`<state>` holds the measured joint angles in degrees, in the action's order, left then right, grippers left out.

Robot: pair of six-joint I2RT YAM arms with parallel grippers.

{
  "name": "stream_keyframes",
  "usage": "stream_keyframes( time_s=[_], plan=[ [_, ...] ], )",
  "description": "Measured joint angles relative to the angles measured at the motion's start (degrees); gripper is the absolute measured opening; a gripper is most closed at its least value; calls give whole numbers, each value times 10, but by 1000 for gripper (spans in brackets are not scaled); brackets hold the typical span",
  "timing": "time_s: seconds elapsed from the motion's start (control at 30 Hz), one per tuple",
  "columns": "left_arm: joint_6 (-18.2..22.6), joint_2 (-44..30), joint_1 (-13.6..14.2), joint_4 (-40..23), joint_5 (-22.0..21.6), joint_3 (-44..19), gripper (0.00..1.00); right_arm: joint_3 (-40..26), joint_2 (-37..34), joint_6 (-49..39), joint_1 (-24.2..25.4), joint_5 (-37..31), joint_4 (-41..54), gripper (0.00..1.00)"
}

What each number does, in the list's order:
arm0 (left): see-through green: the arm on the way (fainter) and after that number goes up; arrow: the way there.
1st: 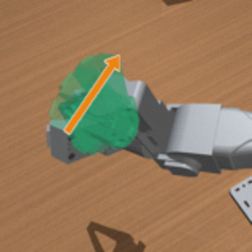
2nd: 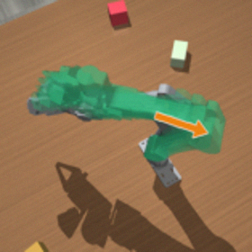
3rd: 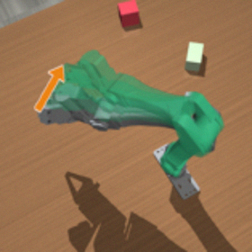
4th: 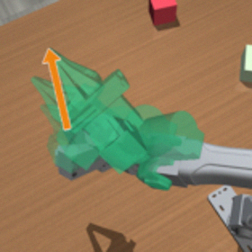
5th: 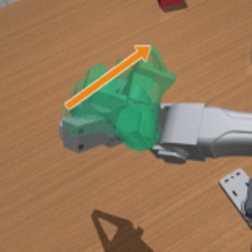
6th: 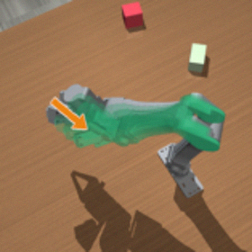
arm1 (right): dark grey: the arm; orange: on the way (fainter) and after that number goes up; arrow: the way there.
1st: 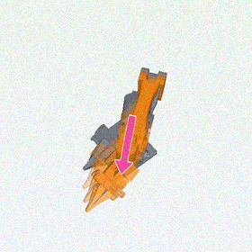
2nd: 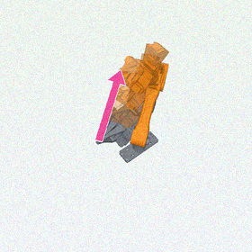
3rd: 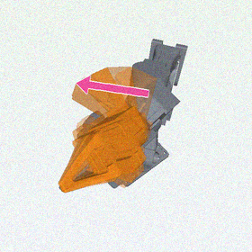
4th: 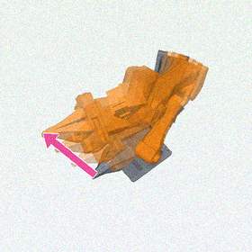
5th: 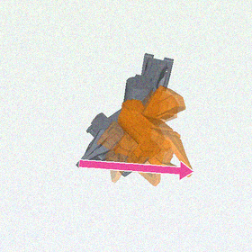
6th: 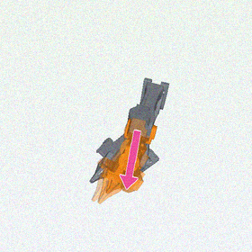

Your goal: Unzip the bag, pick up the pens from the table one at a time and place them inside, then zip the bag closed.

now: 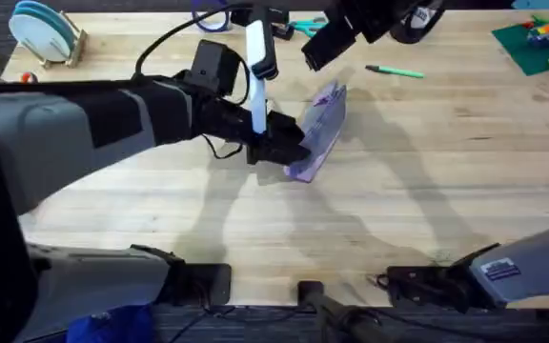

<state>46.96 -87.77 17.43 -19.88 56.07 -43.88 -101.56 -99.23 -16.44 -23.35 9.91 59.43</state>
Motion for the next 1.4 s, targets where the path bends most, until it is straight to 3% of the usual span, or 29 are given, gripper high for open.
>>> stream_keyframes(
  time_s=[0.7, 1.4],
  plan=[
    [0, 0, 0, 0, 0, 0, 43, -2, -74, -101, -8, 22, 36, 983],
    [0, 0, 0, 0, -1, 0, 43, -2, -127, -111, -13, 24, 47, 956]
  ],
)
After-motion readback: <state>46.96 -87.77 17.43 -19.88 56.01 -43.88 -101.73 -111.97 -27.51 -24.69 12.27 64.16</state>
